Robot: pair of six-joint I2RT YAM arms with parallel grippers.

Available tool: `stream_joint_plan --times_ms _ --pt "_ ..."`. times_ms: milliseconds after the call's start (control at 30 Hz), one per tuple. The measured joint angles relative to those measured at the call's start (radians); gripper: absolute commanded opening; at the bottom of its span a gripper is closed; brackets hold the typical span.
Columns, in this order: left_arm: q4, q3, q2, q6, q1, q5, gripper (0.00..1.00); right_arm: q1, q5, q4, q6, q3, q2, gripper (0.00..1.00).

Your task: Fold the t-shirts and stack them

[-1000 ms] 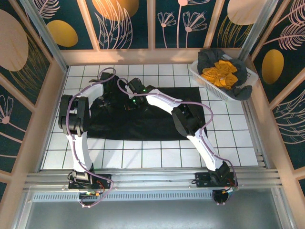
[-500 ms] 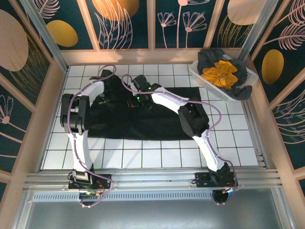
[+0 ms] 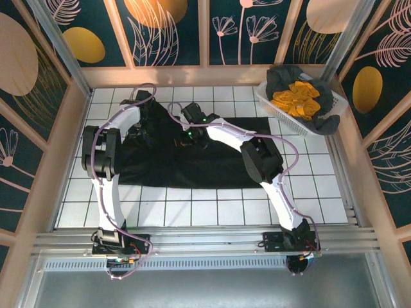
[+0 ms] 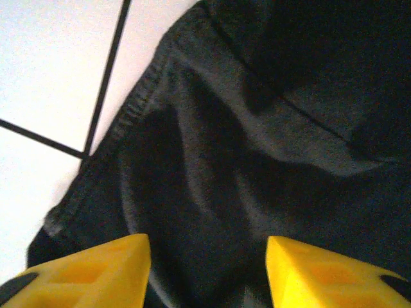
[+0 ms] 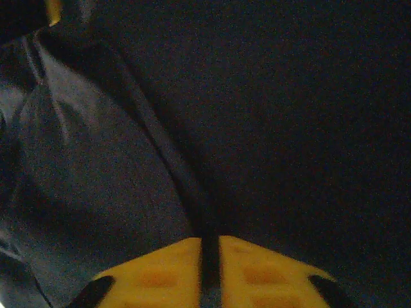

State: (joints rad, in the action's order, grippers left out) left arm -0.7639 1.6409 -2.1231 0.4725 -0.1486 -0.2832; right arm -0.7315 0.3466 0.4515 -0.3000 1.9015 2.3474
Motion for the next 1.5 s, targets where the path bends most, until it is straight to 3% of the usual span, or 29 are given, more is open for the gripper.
stream_joint_plan --times_ms 100,200,367,533,700,900,1267,1500 --pt "-0.002 -0.06 0.077 0.011 0.0 -0.017 0.53 0.013 -0.019 -0.01 -0.023 -0.041 -0.024 0.44" --pt "0.002 -0.172 0.21 0.048 0.0 -0.004 0.46 0.037 -0.051 -0.033 -0.049 -0.151 -0.104 0.46" --pt "0.023 -0.364 0.365 0.139 0.0 0.085 0.35 0.116 -0.102 -0.09 -0.106 -0.454 -0.356 0.4" --pt "0.064 -0.472 0.334 0.211 0.0 0.154 0.32 0.269 -0.162 -0.111 -0.178 -0.807 -0.657 0.33" --pt "0.099 -0.529 0.307 0.265 0.021 0.151 0.31 0.417 -0.209 -0.071 -0.208 -1.012 -0.755 0.32" --pt "0.153 -0.615 0.368 0.301 0.086 0.146 0.31 0.448 -0.229 -0.01 -0.232 -1.052 -0.741 0.33" --pt "0.21 -0.79 0.515 0.326 0.229 0.197 0.31 0.398 -0.086 0.08 -0.268 -1.142 -0.826 0.38" --pt "0.12 -0.75 0.53 0.364 0.263 0.154 0.47 0.397 -0.036 0.179 -0.285 -1.125 -0.867 0.49"
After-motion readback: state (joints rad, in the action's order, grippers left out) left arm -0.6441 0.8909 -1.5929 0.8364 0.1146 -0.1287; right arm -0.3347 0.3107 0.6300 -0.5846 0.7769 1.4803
